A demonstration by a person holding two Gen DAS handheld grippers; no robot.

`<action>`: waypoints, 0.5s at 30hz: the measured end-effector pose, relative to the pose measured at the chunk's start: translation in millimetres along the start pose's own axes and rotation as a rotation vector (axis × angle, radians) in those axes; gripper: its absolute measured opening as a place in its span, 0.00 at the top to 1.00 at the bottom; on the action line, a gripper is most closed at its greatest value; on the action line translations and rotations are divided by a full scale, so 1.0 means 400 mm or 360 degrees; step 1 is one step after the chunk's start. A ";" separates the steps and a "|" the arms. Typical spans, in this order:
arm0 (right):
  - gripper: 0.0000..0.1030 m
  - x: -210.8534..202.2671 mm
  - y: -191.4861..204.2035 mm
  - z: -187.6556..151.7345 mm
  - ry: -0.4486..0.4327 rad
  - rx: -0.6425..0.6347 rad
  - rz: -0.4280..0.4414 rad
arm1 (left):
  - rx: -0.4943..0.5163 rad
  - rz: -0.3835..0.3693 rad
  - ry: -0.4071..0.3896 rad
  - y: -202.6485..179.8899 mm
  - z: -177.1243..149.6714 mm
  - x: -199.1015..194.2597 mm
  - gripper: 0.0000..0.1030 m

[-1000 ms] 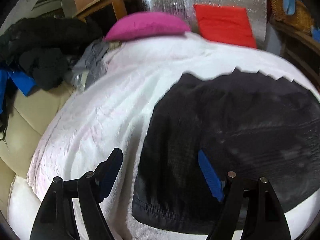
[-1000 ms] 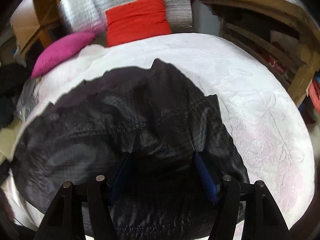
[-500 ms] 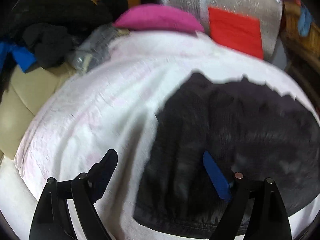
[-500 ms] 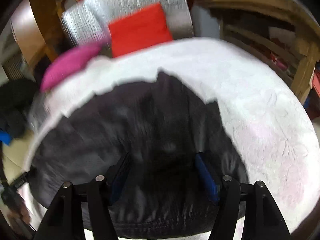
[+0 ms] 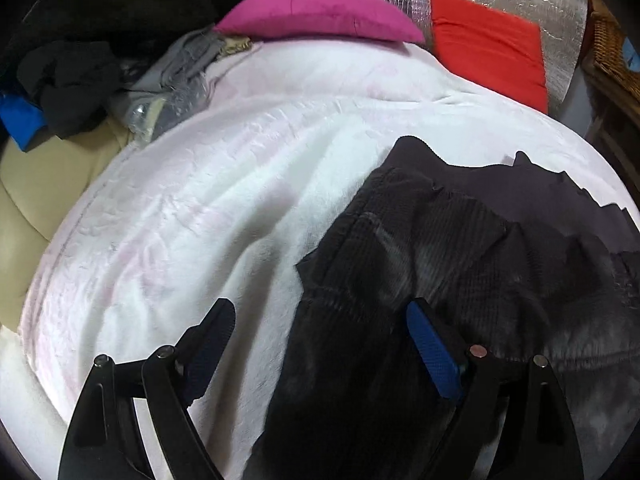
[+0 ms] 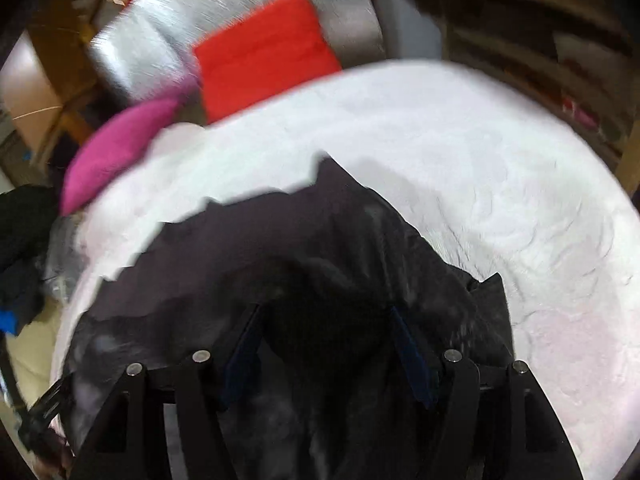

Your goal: Fold large clothes

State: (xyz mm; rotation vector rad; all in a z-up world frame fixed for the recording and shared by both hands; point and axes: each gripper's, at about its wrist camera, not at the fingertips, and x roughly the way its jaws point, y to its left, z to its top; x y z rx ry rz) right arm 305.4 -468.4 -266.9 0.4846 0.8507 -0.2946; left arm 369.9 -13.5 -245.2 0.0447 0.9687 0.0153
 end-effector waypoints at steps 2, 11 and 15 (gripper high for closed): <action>0.35 0.020 -0.003 0.001 -0.0001 0.0027 -0.0033 | 0.0011 -0.0004 0.0005 -0.012 0.009 0.023 0.13; 0.35 -0.085 -0.003 -0.025 -0.0141 0.0004 -0.0028 | 0.0113 0.0091 -0.0104 -0.061 0.004 -0.037 0.13; 0.35 -0.206 0.026 -0.082 -0.0276 -0.0115 -0.0009 | 0.0180 0.0105 -0.0271 -0.084 -0.043 -0.165 0.13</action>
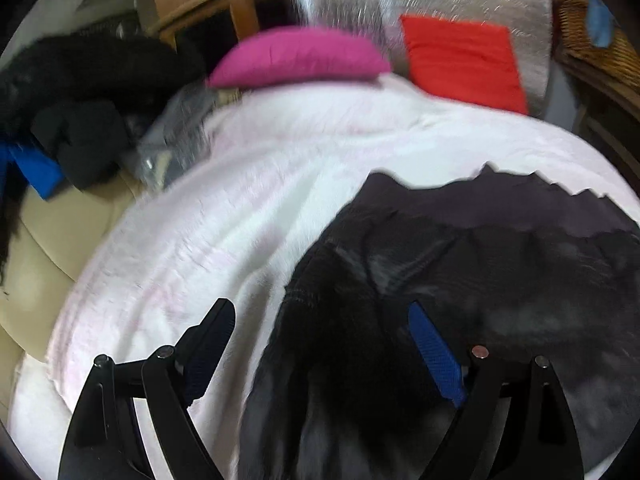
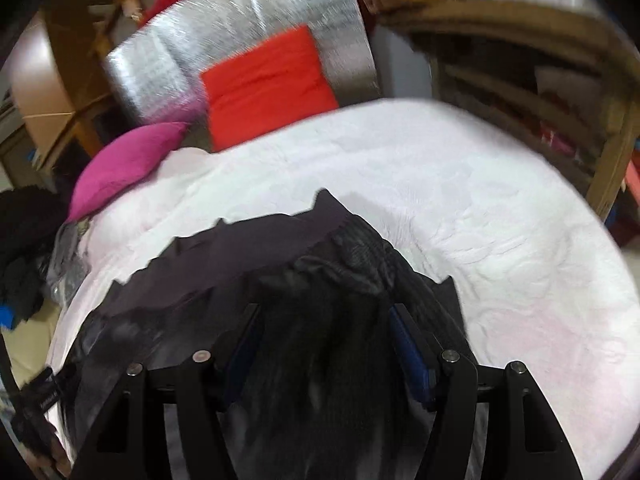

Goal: Fold large clothes
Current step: 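Open both grippers and pull them back from the folded jacket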

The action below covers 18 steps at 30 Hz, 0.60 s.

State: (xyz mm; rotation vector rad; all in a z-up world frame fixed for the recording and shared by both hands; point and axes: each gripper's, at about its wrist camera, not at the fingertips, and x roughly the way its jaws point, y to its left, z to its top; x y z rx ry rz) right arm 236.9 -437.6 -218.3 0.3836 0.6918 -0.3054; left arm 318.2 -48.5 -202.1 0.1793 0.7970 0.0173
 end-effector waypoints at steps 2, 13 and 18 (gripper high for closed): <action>0.33 -0.064 0.026 -0.028 -0.0055 -0.0062 0.0013 | -0.0008 0.0006 -0.0084 -0.002 -0.006 -0.081 0.13; 0.24 -0.420 0.166 -0.155 -0.0247 -0.0277 -0.0051 | -0.0143 -0.0018 -0.0360 0.041 -0.033 -0.467 0.05; 0.24 -0.587 0.198 -0.179 -0.0343 -0.0278 -0.0030 | -0.0204 0.0006 -0.0532 0.074 -0.038 -0.632 0.03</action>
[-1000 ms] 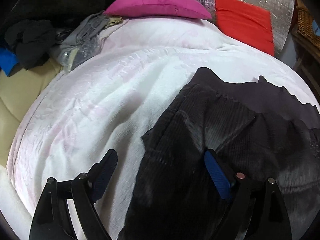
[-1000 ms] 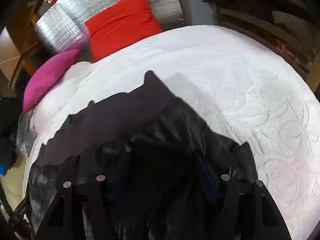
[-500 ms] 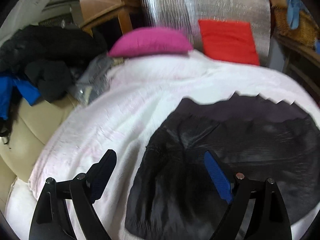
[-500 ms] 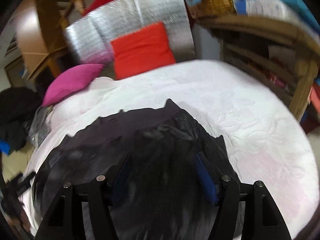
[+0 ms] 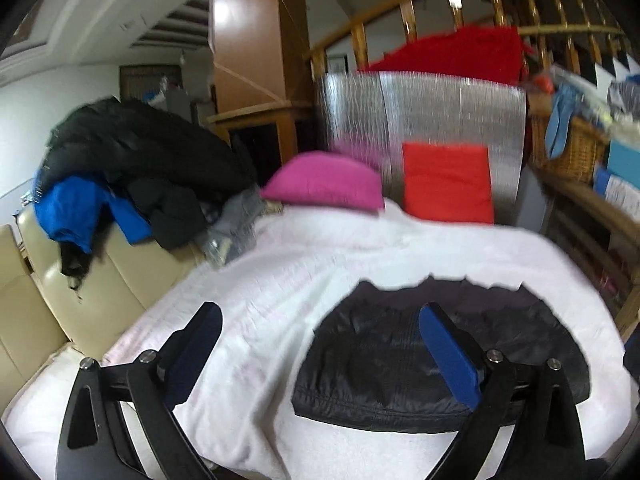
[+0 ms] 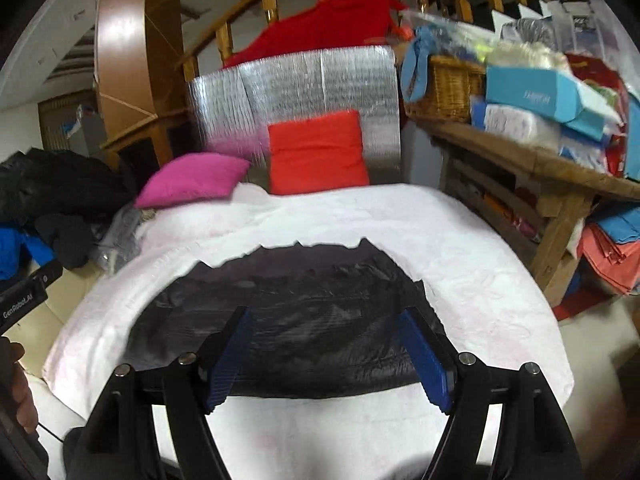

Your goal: Fold large clothes

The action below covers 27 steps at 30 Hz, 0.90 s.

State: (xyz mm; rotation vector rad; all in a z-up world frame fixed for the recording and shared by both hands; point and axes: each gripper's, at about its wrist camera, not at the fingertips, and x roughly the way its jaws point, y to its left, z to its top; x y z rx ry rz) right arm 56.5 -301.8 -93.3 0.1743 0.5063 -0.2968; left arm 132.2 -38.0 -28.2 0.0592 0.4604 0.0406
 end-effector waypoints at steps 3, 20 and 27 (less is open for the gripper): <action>0.24 -0.093 0.016 0.014 -0.0075 -0.0016 -0.0031 | -0.0038 -0.0016 -0.0090 0.026 0.022 -0.088 0.01; 0.24 -0.302 0.081 0.004 -0.0120 0.0003 0.0023 | 0.0041 -0.0015 -0.0270 0.035 0.019 -0.363 0.00; 0.23 -0.286 0.084 -0.014 -0.0044 0.0024 0.0018 | 0.0040 0.0008 -0.0269 0.042 0.012 -0.391 0.00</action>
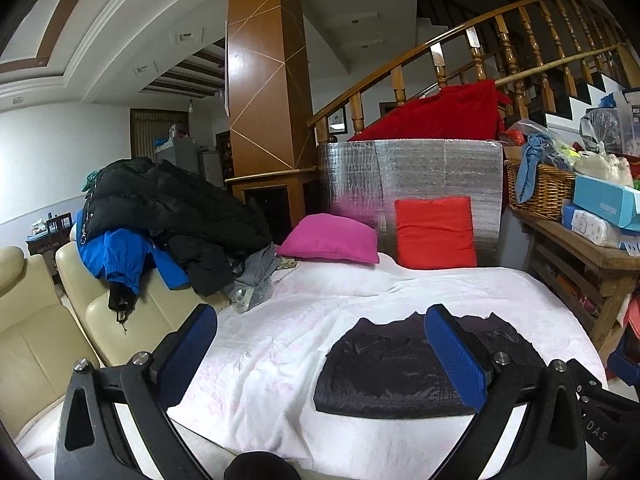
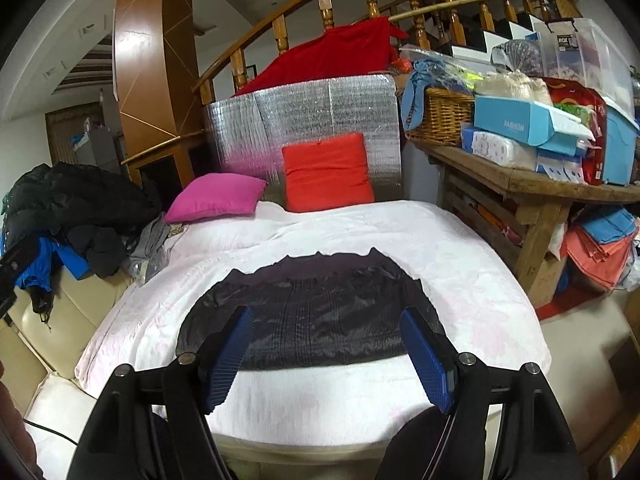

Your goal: Fold large clothes

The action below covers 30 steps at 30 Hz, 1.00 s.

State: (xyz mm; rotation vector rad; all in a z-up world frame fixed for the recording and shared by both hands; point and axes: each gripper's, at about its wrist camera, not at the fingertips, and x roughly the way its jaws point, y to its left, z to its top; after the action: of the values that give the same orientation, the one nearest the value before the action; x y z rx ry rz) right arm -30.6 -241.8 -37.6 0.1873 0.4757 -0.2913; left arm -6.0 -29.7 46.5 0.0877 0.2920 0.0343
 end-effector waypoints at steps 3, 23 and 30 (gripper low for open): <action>0.23 0.002 0.006 -0.003 0.0007 -0.0022 -0.0001 | 0.0006 -0.0006 0.0021 -0.002 -0.002 -0.001 0.00; 0.23 -0.023 0.009 0.004 -0.0034 -0.0021 -0.0013 | 0.0032 -0.0026 0.0037 -0.007 -0.007 -0.013 0.00; 0.23 -0.024 0.012 0.007 -0.0037 -0.0028 -0.0012 | 0.0035 -0.0033 0.0041 -0.005 -0.007 -0.013 0.00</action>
State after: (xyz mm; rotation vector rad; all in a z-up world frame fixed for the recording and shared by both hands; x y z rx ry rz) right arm -36.0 -235.8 -30.1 0.1652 0.4560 -0.2961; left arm -11.8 -31.6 45.4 0.1060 0.3191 0.0119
